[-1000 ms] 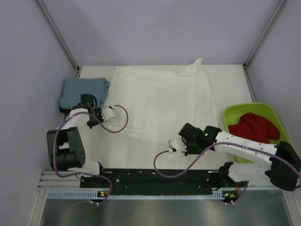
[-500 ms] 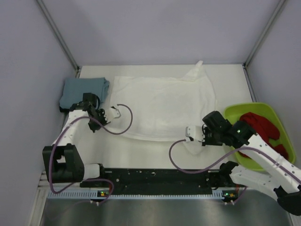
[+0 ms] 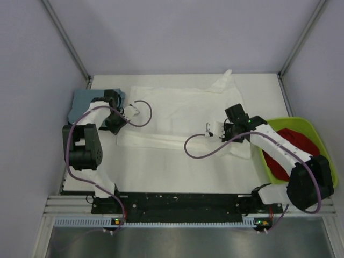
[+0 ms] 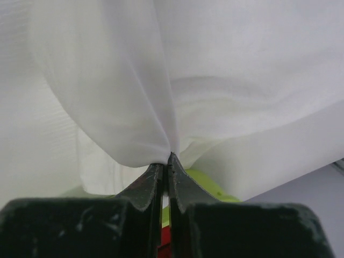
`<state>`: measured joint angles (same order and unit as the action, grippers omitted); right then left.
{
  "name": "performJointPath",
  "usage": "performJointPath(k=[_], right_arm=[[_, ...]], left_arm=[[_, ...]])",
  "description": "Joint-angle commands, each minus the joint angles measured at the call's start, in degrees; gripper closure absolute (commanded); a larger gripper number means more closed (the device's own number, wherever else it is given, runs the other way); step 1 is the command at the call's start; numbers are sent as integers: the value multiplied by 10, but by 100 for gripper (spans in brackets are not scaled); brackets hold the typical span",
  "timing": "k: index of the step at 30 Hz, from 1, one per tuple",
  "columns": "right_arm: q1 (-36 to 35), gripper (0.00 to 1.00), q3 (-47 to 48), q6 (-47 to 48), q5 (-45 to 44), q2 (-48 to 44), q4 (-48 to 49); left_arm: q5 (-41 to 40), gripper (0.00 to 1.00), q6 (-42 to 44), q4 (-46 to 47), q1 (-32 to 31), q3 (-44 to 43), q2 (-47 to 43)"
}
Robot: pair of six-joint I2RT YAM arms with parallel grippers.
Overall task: Fold and stack the t-shirts
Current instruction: Fold the flattened tshirt in 1/3 of the way
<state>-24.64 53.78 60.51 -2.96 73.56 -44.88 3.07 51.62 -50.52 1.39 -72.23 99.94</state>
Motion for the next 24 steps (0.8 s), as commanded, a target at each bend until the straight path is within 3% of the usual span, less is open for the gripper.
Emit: performJointPath(k=[1,13,24], right_arm=[[27,100,47,45,5,52,66],[62,100,73,88,9,118,101],[99,100,107,102,23,176,114]], left_arm=[[-11,100,-35,18,-9,-67,43],[-106,100,-41,64,-44,-78,97],[-127,100,-78,75,-43,-99,125]])
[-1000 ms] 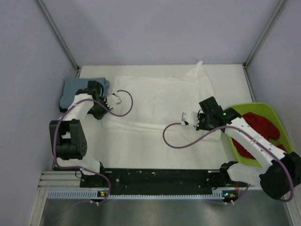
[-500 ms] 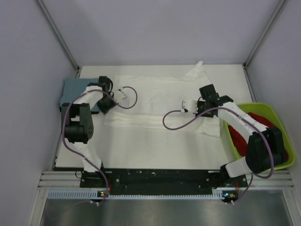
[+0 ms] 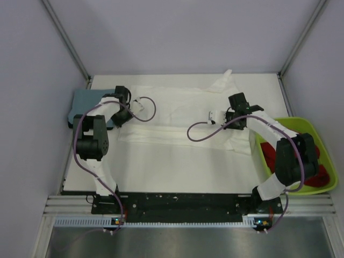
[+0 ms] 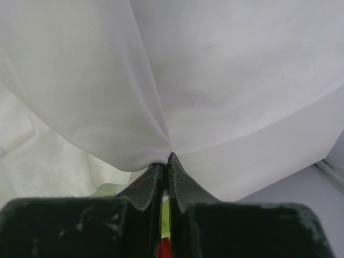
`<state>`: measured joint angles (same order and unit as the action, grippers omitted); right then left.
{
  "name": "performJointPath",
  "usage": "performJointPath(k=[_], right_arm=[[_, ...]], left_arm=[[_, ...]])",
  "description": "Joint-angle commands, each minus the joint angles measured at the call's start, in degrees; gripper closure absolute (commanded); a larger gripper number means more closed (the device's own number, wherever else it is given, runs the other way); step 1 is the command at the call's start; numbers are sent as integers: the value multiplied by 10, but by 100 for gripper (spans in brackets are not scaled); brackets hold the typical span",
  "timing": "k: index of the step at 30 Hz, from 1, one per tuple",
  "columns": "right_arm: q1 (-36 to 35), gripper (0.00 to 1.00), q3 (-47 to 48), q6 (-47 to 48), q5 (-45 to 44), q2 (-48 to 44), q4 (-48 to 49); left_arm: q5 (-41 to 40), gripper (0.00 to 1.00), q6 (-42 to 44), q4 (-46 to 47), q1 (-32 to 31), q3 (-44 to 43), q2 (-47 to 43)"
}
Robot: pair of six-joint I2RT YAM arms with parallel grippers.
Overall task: Fold and stack the t-shirts
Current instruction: Fold the flattened tshirt in 1/3 of the way
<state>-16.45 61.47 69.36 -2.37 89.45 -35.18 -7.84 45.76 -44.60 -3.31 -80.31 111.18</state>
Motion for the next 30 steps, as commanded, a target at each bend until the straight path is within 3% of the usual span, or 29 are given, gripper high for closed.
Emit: performJointPath(k=[1,4,6,12,18,22,26,30], right_arm=[[19,100,31,15,19,24,20],[21,100,31,16,19,42,45],[21,91,30,10,18,53,75],[33,55,33,-86,22,94,214],[45,37,115,-215,-81,166,286],[48,30,187,-334,-160,176,273],[57,27,260,-454,-147,164,140],[56,39,278,-561,-43,117,8]], left_arm=[[-20,100,-21,15,3,-21,18],[-20,82,-32,18,4,-29,26],[-24,72,-42,40,4,-29,24],[-2,58,-104,122,8,-55,12],[-5,55,-146,140,9,-101,1],[133,51,-138,94,9,-92,-63],[201,46,-75,75,8,-28,-117],[242,46,21,21,8,49,-150]])
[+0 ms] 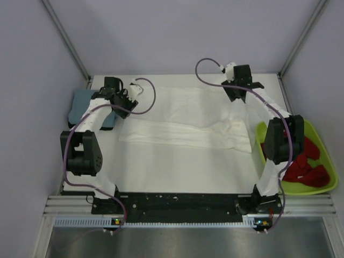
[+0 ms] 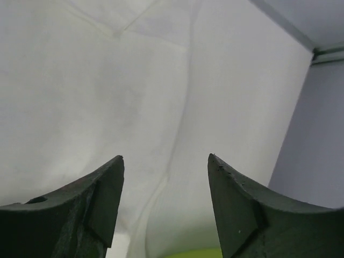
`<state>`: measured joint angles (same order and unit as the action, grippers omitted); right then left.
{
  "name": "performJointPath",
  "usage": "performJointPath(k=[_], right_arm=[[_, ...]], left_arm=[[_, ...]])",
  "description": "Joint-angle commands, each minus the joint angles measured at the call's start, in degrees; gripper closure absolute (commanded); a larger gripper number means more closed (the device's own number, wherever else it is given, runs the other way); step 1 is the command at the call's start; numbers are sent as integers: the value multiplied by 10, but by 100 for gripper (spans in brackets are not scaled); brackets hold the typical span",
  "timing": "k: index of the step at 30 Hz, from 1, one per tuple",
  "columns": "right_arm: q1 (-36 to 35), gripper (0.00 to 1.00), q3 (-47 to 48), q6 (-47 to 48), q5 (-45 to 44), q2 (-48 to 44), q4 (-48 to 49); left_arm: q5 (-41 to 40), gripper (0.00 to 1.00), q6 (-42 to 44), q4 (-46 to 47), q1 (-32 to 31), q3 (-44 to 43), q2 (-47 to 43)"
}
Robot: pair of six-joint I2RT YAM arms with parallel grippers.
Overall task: Fold and stack the t-shirts
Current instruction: Fold the flattened tshirt in 1/3 of the way
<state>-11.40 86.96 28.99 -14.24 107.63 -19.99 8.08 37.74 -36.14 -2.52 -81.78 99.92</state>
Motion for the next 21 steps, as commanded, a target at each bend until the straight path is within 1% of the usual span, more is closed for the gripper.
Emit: performJointPath(k=[1,2,4,5,7,9,10,11,12,13,15,17,21], right_arm=[[6,44,7,-200,123,-81,-162],[6,51,-14,-240,180,-101,-171],[5,67,-71,-313,238,-136,-182],[3,73,-97,-335,243,-148,-188],[3,84,-157,-368,223,-165,-193],[3,97,-203,-383,205,-172,-191],[3,100,-220,-394,190,-171,-188],[3,100,-234,-399,188,-167,-181],[2,100,-245,-401,198,-159,-172],[1,100,-248,-402,203,-147,-163],[1,100,-245,-407,194,-124,-142],[1,100,-223,-407,185,-103,-122],[1,100,-154,-407,178,-60,-122]], left_arm=[[92,46,136,-74,0,85,-45],[97,45,162,-81,0,109,-50],[98,42,217,-80,-1,157,-61],[92,39,235,-71,-3,176,-65],[70,37,268,-43,-6,206,-69],[41,36,284,2,-8,231,-67],[25,36,285,22,-10,239,-61],[5,37,281,44,-12,246,-54],[-19,42,270,65,-13,250,-46],[-35,51,262,83,-14,253,-41],[-56,80,252,103,-14,260,-39],[-60,100,251,107,-15,270,-45],[-59,100,254,88,-15,289,-68]])
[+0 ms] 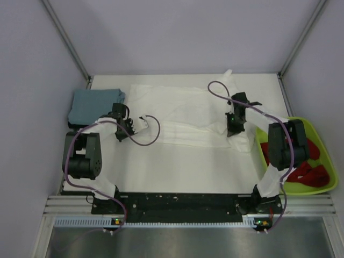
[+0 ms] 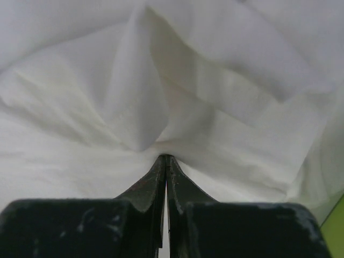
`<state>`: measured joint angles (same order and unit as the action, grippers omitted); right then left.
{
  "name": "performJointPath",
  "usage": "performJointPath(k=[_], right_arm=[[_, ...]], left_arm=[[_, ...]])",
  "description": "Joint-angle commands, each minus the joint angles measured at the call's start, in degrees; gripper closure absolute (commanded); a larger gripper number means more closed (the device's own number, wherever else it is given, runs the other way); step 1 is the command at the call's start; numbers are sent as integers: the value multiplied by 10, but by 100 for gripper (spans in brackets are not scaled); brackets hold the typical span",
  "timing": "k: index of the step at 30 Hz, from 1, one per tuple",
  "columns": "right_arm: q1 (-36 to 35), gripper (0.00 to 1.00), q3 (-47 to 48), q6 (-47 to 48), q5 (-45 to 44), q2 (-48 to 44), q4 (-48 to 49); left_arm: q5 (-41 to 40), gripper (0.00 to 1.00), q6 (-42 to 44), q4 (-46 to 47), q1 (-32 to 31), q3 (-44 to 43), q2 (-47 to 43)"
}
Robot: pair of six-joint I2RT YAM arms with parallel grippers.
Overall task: Fold and stack the t-shirts
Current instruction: Fold the flattened tshirt in 1/3 of the way
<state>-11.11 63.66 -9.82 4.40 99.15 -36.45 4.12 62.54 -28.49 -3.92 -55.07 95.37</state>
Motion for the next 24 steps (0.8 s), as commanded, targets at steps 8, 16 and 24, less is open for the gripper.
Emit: performJointPath(k=[8,16,24], right_arm=[[-15,100,198,-9,20,137,17],[-22,100,392,-42,64,258,20],[-22,100,497,-3,-37,261,-20]], left_arm=[[-28,100,2,15,-2,61,-72],[-35,100,-1,7,-2,51,-76],[-36,100,-8,-11,-1,62,-101]])
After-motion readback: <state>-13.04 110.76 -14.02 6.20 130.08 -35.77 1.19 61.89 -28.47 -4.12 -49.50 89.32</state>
